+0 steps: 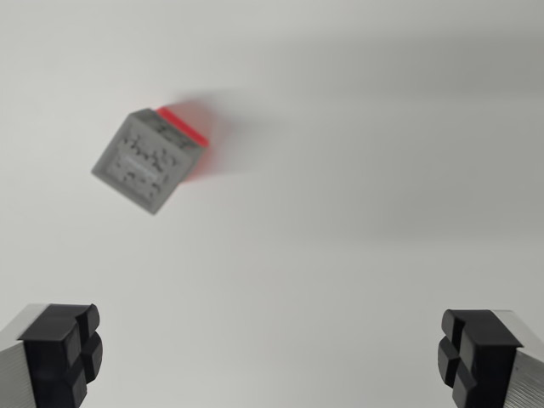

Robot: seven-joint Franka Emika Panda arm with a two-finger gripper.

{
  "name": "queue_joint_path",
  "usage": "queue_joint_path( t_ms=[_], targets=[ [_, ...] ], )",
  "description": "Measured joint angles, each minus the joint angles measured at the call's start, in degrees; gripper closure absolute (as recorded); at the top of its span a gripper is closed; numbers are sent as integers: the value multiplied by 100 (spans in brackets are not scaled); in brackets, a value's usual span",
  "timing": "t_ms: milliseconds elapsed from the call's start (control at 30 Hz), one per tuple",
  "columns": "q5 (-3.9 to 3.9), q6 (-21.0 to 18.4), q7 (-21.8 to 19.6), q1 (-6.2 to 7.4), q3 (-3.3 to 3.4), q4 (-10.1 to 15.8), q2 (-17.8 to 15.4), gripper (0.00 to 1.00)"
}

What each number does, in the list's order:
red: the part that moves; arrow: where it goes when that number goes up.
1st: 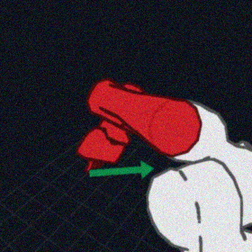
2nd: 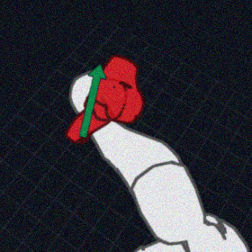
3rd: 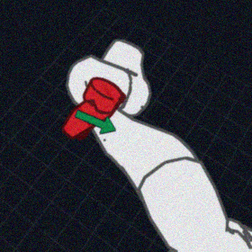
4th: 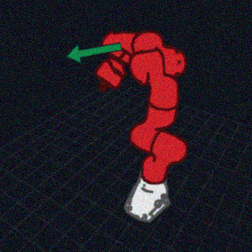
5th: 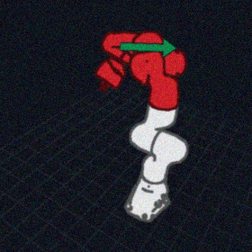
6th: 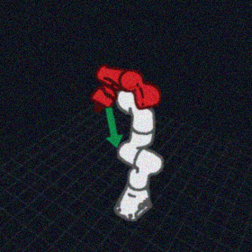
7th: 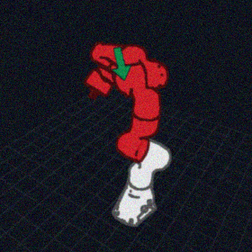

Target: Destack cube

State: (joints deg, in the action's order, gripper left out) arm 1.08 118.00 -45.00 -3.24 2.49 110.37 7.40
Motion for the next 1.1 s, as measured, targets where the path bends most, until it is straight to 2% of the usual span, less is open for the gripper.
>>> queue_joint_path(
  t_ms=[400, 633, 800, 1100],
  targets=[
    [0, 0, -6, 0, 0, 0, 0, 0],
    [0, 26, -177, 29, 0, 30, 11, 0],
    [-1, 119, -452, 81, -1, 95, 46, 0],
    [-17, 349, -1183, 223, -10, 245, 140, 0]
  ],
)
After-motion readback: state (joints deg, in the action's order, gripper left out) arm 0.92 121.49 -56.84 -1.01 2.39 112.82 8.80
